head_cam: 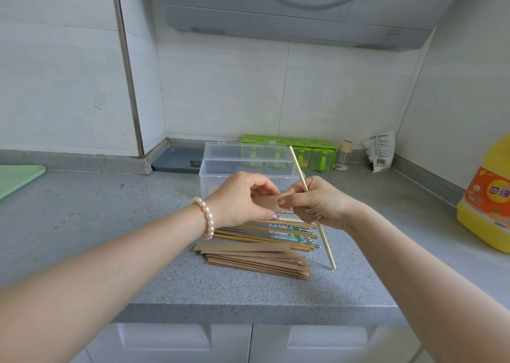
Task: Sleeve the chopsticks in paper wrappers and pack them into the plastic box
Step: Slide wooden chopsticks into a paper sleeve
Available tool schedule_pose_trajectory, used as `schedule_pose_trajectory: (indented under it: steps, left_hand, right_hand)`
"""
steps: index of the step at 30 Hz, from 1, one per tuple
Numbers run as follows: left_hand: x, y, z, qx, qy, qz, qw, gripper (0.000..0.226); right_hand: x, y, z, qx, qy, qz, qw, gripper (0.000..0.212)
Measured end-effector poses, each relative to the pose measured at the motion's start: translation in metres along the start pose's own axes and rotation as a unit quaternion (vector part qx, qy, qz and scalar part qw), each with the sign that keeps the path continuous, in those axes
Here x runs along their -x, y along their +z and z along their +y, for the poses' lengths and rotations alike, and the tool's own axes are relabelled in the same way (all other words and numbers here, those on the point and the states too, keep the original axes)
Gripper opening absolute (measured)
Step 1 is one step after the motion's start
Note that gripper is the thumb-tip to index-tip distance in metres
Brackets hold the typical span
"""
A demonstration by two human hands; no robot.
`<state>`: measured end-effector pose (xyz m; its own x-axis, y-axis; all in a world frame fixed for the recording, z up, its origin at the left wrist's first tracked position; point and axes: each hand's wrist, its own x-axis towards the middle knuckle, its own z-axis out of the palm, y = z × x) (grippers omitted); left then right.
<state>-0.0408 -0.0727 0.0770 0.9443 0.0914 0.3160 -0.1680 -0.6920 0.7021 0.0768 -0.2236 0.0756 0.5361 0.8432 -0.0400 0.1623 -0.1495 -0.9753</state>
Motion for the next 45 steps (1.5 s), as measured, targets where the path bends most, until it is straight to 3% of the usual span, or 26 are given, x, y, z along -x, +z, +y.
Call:
schedule_pose_trajectory:
  steps: [9,16,21,28,30,33,35,45]
  left_hand:
    - [0.002,0.002,0.001,-0.037,0.016,0.029,0.999,0.029]
    - [0.002,0.007,0.002,-0.069,0.046,0.051,0.995,0.021]
    - [0.000,0.008,0.002,-0.056,0.042,0.064,0.995,0.019]
    - [0.000,0.005,0.001,-0.059,0.029,0.056,0.996,0.017]
    - [-0.001,0.001,-0.003,-0.054,0.010,0.062,0.997,0.019]
    - [-0.003,-0.006,-0.010,-0.037,-0.012,0.077,0.996,0.022]
    - [-0.004,-0.010,-0.013,-0.034,-0.018,0.082,0.996,0.025]
    - [-0.002,-0.006,-0.013,-0.034,-0.017,0.071,0.997,0.025]
  right_hand:
    - [0.000,0.001,-0.001,0.000,0.012,-0.001,1.000,0.018]
    - [-0.002,0.002,-0.002,0.044,0.000,0.068,0.997,0.027]
    - [-0.002,0.001,0.000,0.018,0.001,0.075,0.997,0.038]
    - [0.004,-0.003,-0.006,0.100,-0.006,0.068,0.993,0.015]
    - [0.008,-0.009,-0.012,0.142,-0.001,0.047,0.989,0.018]
    - [0.014,-0.018,-0.019,0.217,0.029,0.014,0.976,0.035]
    - [0.016,-0.019,-0.020,0.262,0.016,0.013,0.965,0.032]
    - [0.012,-0.016,-0.014,0.454,-0.064,0.143,0.877,0.031]
